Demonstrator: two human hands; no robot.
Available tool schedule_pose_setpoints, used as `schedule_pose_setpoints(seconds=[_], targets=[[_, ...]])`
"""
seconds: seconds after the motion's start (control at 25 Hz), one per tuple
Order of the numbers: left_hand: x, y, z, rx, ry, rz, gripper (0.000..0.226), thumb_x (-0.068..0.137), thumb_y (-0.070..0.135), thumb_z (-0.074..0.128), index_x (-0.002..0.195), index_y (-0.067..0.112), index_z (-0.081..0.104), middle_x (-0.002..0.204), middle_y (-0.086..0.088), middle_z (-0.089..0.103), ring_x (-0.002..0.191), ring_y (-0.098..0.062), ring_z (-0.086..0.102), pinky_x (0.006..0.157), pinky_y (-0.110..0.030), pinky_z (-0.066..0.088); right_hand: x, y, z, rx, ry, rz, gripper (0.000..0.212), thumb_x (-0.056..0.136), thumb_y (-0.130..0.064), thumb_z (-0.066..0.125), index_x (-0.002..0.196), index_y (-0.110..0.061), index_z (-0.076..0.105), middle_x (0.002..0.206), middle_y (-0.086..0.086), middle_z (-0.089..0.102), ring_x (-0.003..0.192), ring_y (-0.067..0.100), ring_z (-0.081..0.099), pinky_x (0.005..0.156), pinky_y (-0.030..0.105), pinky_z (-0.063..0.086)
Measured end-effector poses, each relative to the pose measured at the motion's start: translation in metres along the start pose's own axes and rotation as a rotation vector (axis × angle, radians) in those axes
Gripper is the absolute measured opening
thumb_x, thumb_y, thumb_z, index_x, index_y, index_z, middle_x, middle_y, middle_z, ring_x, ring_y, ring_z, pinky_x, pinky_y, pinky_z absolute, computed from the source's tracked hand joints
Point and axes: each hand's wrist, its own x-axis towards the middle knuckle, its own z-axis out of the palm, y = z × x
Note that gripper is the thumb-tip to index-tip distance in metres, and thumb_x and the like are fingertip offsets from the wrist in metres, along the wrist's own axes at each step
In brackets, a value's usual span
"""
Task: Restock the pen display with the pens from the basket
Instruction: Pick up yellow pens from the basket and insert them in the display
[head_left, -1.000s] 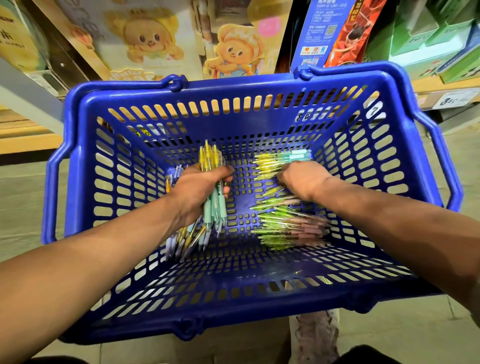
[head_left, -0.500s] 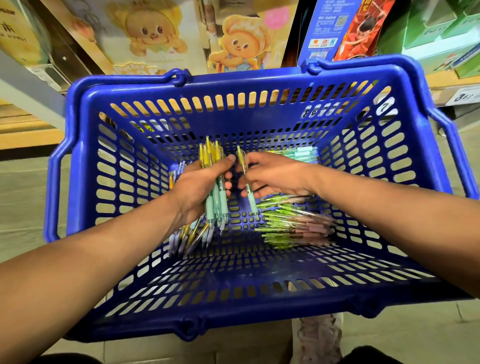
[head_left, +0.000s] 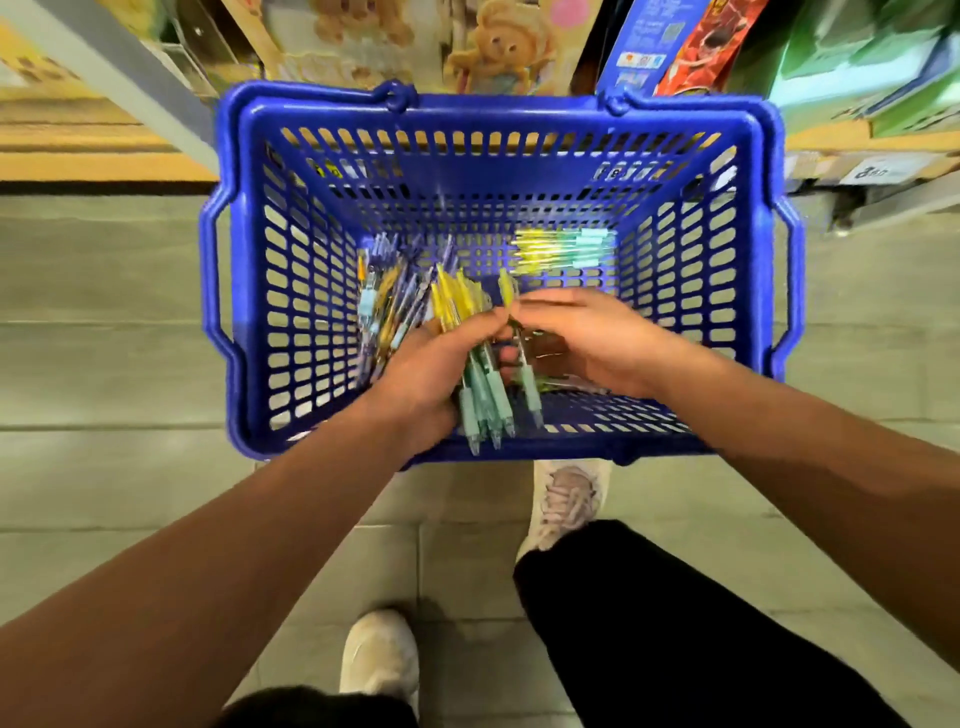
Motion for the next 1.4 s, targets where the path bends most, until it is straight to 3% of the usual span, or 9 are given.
schedule_pose_setpoints(seconds=[0.08,0.2,0.28,0.4,0.6,0.88,1.04,1.2,1.4], targets=[[-0.045,0.011,0.009,0.025,0.045,0.008,0.045,0.091,0.020,0.076,0.125,-0.003,0.056,0.091,-0.010,0.074,0.063,-0.016,0.070,0.056,-0.028,0.058,-0.047,-0.014,0.016,-0.036,0.046,-0.025,0.022,0.097,-0.021,0.066,0.114,-0.009,0.070,0.110,0.016,0.074,0.104,0.033,0.069,0.096,0.043,0.053],[-0.132,0.039,0.020,0.088,0.013,0.034,0.036,0.093,0.020,0.073,0.119,-0.003,0.066,0.082,-0.010,0.069,0.063,-0.018,0.066,0.060,-0.028,0.059,-0.127,-0.052,0.049,0.073,0.040,-0.024,0.015,0.094,-0.017,0.069,0.108,-0.013,0.070,0.110,0.017,0.072,0.110,0.035,0.067,0.091,0.039,0.059],[-0.198,0.062,0.028,0.113,-0.029,0.082,0.019,0.096,0.016,0.068,0.108,0.001,0.066,0.078,-0.009,0.065,0.064,-0.018,0.062,0.063,-0.028,0.059,-0.186,-0.082,0.078,0.185,0.017,-0.036,0.006,0.089,-0.018,0.074,0.094,-0.021,0.075,0.109,0.015,0.075,0.102,0.026,0.072,0.079,0.031,0.060],[-0.295,0.093,0.039,0.116,-0.054,0.131,0.010,0.098,0.010,0.063,0.106,0.004,0.062,0.078,-0.008,0.062,0.064,-0.016,0.062,0.063,-0.029,0.058,-0.273,-0.125,0.125,0.325,0.037,-0.081,0.007,0.087,-0.015,0.074,0.083,-0.019,0.078,0.092,0.008,0.078,0.081,0.015,0.075,0.069,0.023,0.060],[-0.484,0.146,0.057,0.152,-0.109,0.203,0.012,0.097,0.008,0.064,0.107,0.004,0.067,0.083,-0.009,0.069,0.065,-0.014,0.066,0.061,-0.028,0.059,-0.445,-0.199,0.216,0.438,0.107,-0.139,0.007,0.095,-0.007,0.064,0.102,-0.009,0.065,0.079,0.005,0.077,0.074,0.012,0.075,0.070,0.022,0.060],[-0.677,0.191,0.087,0.190,-0.210,0.282,0.034,0.094,0.017,0.071,0.122,-0.001,0.067,0.097,-0.016,0.074,0.079,-0.026,0.072,0.076,-0.038,0.061,-0.626,-0.285,0.290,0.289,0.194,-0.296,0.006,0.093,-0.012,0.070,0.098,-0.009,0.071,0.090,0.008,0.077,0.077,0.014,0.074,0.072,0.022,0.061],[-0.735,0.207,0.105,0.244,-0.242,0.363,0.011,0.091,0.026,0.076,0.097,0.018,0.080,0.099,-0.016,0.077,0.082,-0.030,0.075,0.071,-0.040,0.061,-0.675,-0.309,0.294,0.239,0.212,-0.377,0.016,0.090,-0.018,0.074,0.104,-0.009,0.073,0.094,0.005,0.078,0.084,0.016,0.076,0.072,0.022,0.059],[-0.752,0.219,0.138,0.211,-0.244,0.426,0.032,0.096,0.029,0.070,0.117,0.005,0.071,0.098,-0.017,0.075,0.083,-0.029,0.074,0.071,-0.039,0.060,-0.694,-0.335,0.275,0.188,0.190,-0.433,0.016,0.091,-0.020,0.074,0.105,-0.011,0.074,0.086,0.000,0.077,0.078,0.014,0.074,0.072,0.022,0.058],[-0.739,0.226,0.195,0.167,-0.246,0.465,0.029,0.092,0.027,0.073,0.112,0.007,0.076,0.095,-0.015,0.076,0.080,-0.024,0.074,0.069,-0.035,0.059,-0.701,-0.367,0.227,0.176,0.131,-0.420,0.013,0.093,-0.012,0.070,0.105,-0.007,0.072,0.086,0.005,0.075,0.074,0.014,0.071,0.069,0.023,0.058]])
